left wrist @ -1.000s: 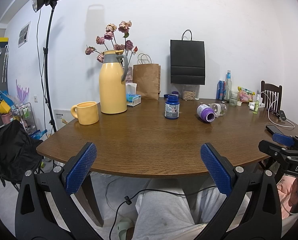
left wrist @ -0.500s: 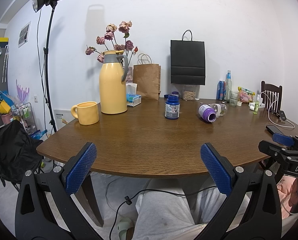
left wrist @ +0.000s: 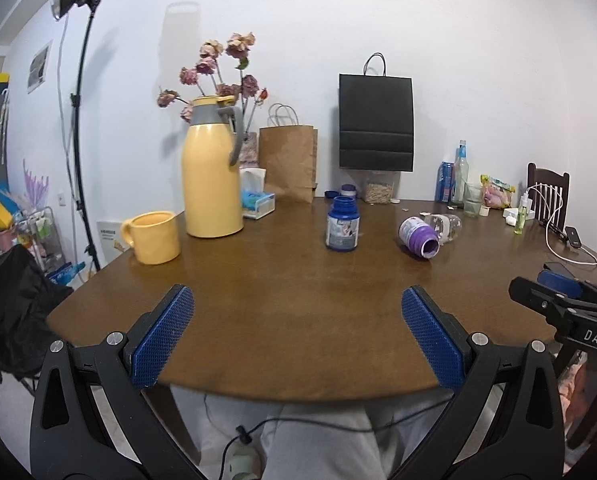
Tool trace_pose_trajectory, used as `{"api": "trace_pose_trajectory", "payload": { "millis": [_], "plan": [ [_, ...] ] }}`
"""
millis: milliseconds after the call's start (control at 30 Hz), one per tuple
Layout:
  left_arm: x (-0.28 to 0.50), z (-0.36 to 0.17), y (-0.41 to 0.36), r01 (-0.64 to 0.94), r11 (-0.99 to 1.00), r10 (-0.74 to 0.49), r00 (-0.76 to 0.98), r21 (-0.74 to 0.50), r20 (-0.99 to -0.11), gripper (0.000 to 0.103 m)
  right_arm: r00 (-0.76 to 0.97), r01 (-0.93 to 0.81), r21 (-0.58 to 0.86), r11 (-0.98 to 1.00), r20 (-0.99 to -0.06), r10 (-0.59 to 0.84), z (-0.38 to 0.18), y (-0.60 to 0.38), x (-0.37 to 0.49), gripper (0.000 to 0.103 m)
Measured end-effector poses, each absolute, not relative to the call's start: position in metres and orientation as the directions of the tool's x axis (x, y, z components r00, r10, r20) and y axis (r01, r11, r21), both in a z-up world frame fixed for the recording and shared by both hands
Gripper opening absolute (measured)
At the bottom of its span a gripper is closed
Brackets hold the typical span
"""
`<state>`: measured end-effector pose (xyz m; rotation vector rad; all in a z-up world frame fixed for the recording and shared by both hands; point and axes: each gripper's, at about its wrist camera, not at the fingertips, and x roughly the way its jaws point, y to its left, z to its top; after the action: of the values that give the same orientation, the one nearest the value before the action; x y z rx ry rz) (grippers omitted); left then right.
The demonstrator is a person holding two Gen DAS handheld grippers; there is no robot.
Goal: Flip cup upright
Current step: 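Reach the right tool to the lying purple-capped bottle and grasp it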
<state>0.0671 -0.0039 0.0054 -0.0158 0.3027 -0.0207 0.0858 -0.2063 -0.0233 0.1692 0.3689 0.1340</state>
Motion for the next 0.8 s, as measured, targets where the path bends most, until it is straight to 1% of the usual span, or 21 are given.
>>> {"api": "trace_pose_trajectory", "payload": {
  "millis": [133, 233, 367, 433, 467, 600, 700, 800],
  "plan": [
    [0.095, 0.013, -0.010, 0.050, 0.997, -0.064, 0.945, -0.052, -0.322, 0.103, 0.910, -0.086, 0.191, 0.978, -0.384, 0.155, -0.021, -0.218, 0.115, 0.087],
    [0.119, 0.013, -0.016, 0.063, 0.997, -0.077, 0.934, -0.052, -0.350, 0.103, 0.894, -0.065, 0.177, 0.982, -0.427, 0.136, -0.021, -0.225, 0.141, 0.087],
    [0.157, 0.010, -0.024, 0.085, 0.995, -0.098, 0.907, -0.049, -0.410, 0.103, 0.880, -0.036, 0.177, 0.984, -0.460, 0.115, -0.019, -0.237, 0.177, 0.087],
    [0.177, 0.008, -0.026, 0.092, 0.994, -0.107, 0.886, -0.055, -0.451, 0.103, 0.875, -0.019, 0.171, 0.985, -0.473, 0.099, -0.018, -0.244, 0.197, 0.087],
    [0.192, 0.006, -0.028, 0.093, 0.994, -0.106, 0.868, -0.051, -0.486, 0.103, 0.867, -0.003, 0.162, 0.987, -0.491, 0.084, -0.017, -0.248, 0.211, 0.087],
    [0.231, -0.001, -0.037, 0.105, 0.994, -0.106, 0.814, -0.035, -0.571, 0.103, 0.828, -0.013, 0.186, 0.982, -0.548, 0.115, -0.019, -0.258, 0.261, 0.087],
    [0.256, -0.004, -0.038, 0.108, 0.992, -0.126, 0.784, -0.066, -0.608, 0.103, 0.821, 0.009, 0.171, 0.985, -0.564, 0.090, -0.024, -0.262, 0.298, 0.087],
    [0.274, -0.007, -0.038, 0.099, 0.991, -0.137, 0.767, -0.094, -0.627, 0.103, 0.797, 0.019, 0.158, 0.987, -0.598, 0.080, -0.032, -0.265, 0.333, 0.087]
  ]
}}
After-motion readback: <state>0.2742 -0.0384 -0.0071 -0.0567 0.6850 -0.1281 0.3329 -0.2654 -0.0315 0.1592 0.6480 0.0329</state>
